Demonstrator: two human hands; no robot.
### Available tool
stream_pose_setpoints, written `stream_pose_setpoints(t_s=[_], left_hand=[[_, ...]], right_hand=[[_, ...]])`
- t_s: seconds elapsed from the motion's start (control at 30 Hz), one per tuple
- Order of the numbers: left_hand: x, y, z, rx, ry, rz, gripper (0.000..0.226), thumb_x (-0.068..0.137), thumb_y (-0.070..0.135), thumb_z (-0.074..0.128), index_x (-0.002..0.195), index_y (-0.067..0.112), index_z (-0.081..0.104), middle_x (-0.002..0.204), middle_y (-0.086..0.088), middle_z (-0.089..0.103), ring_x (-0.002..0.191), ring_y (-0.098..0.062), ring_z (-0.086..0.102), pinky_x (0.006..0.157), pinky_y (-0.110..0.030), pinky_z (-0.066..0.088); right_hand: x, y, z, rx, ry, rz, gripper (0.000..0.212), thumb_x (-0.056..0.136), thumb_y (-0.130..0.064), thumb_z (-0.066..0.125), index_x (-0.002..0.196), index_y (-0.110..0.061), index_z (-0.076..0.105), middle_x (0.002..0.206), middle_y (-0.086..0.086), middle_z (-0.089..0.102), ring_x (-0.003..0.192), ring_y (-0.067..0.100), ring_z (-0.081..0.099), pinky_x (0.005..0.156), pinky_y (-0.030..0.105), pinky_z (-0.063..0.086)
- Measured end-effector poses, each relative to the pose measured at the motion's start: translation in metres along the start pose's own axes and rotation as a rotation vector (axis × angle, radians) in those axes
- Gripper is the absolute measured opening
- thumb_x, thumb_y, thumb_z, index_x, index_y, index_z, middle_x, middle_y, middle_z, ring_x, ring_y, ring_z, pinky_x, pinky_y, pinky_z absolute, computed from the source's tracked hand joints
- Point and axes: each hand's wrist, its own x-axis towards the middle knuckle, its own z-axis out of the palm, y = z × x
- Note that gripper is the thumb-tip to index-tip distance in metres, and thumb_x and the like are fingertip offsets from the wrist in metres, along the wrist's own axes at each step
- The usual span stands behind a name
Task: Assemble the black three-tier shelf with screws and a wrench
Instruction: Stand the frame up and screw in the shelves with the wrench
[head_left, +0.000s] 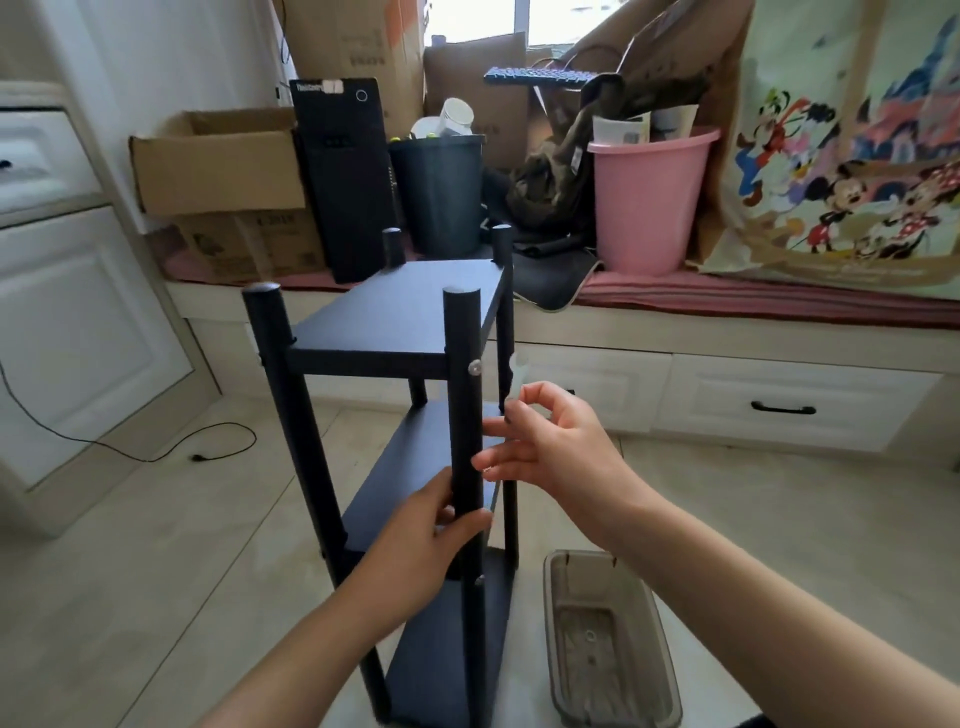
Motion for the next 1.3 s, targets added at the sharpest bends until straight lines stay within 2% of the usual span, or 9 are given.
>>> stream_pose_setpoints(t_s=[0.1,0.27,0.4,0.53,0.67,0.8,0.93,1.07,1.3], left_hand=[[-0.009,0.016,-0.025,0.046,-0.031,0.0,0.026,0.098,0.028,0.062,0.117,0.044,0.055,0.095,0.003,0.071,0.092,-0.012,0.07,0.085,-0.033,0.058],[-0.022,0.04,-0.051,0.052,0.06,0.072,0.036,0.098,0.02,0.061,0.118,0.048,0.051,0.091,0.008,0.073,0.084,-0.01,0.072,0.072,-0.019,0.054],[-0.023,0.046,-0.048,-0.072,0.181,0.087,0.029,0.1,0.02,0.057,0.118,0.043,0.052,0.075,-0.002,0.069,0.067,-0.017,0.069,0.062,-0.026,0.057],[-0.022,0.048,-0.041,-0.213,0.194,0.074,0.023,0.101,0.018,0.055,0.116,0.035,0.055,0.069,-0.006,0.068,0.068,-0.023,0.069,0.069,-0.036,0.061],[-0.019,0.044,-0.04,-0.264,0.224,0.092,0.025,0.101,0.023,0.055,0.109,0.047,0.057,0.065,-0.001,0.058,0.062,-0.014,0.058,0.061,-0.021,0.052],[-0.014,0.042,-0.042,-0.263,0.162,0.126,0.026,0.098,0.033,0.056,0.111,0.055,0.055,0.066,0.0,0.058,0.063,-0.013,0.058,0.062,-0.021,0.052],[-0.009,0.037,-0.05,-0.246,0.131,0.178,0.031,0.093,0.04,0.055,0.122,0.05,0.055,0.066,-0.004,0.057,0.062,-0.014,0.055,0.06,-0.021,0.047],[-0.002,0.032,-0.053,-0.276,0.105,0.185,0.031,0.096,0.035,0.056,0.125,0.044,0.057,0.068,-0.007,0.055,0.064,-0.021,0.051,0.061,-0.034,0.044],[0.006,0.03,-0.041,-0.271,0.179,0.202,0.024,0.096,0.037,0.053,0.118,0.035,0.06,0.072,-0.003,0.055,0.059,-0.016,0.051,0.057,-0.024,0.045]], right_hand=[[0.004,-0.005,0.011,0.104,-0.076,-0.02,0.01,0.104,-0.016,0.048,0.107,-0.007,0.046,0.089,0.012,0.075,0.068,0.025,0.07,0.063,0.031,0.057],[0.006,-0.006,0.029,0.24,-0.145,-0.037,0.009,0.104,-0.017,0.048,0.098,-0.009,0.048,0.105,0.013,0.074,0.075,0.024,0.07,0.068,0.033,0.058],[0.011,-0.004,0.038,0.288,-0.121,-0.048,0.007,0.103,-0.016,0.048,0.097,-0.013,0.049,0.099,0.003,0.076,0.073,0.02,0.07,0.065,0.029,0.057],[0.015,-0.005,0.041,0.315,-0.106,-0.062,0.006,0.103,-0.015,0.048,0.098,-0.013,0.048,0.094,0.002,0.076,0.069,0.017,0.069,0.066,0.028,0.057],[0.013,-0.004,0.047,0.305,-0.118,-0.112,0.008,0.103,-0.013,0.049,0.095,-0.013,0.049,0.094,0.003,0.076,0.076,0.018,0.072,0.07,0.027,0.058],[0.012,-0.009,0.046,0.296,-0.057,-0.149,0.005,0.102,-0.011,0.05,0.097,-0.012,0.051,0.094,0.008,0.076,0.076,0.019,0.072,0.07,0.027,0.058],[0.012,-0.016,0.043,0.228,-0.047,-0.188,0.004,0.102,-0.011,0.049,0.104,-0.008,0.051,0.097,0.009,0.076,0.081,0.022,0.074,0.069,0.025,0.058],[0.01,-0.018,0.042,0.149,-0.031,-0.218,0.005,0.102,-0.012,0.048,0.099,-0.009,0.051,0.098,0.007,0.076,0.084,0.022,0.075,0.069,0.025,0.059],[0.014,-0.021,0.033,0.053,0.043,-0.202,0.011,0.103,-0.017,0.05,0.109,-0.009,0.055,0.096,0.0,0.077,0.08,0.014,0.074,0.064,0.022,0.056]])
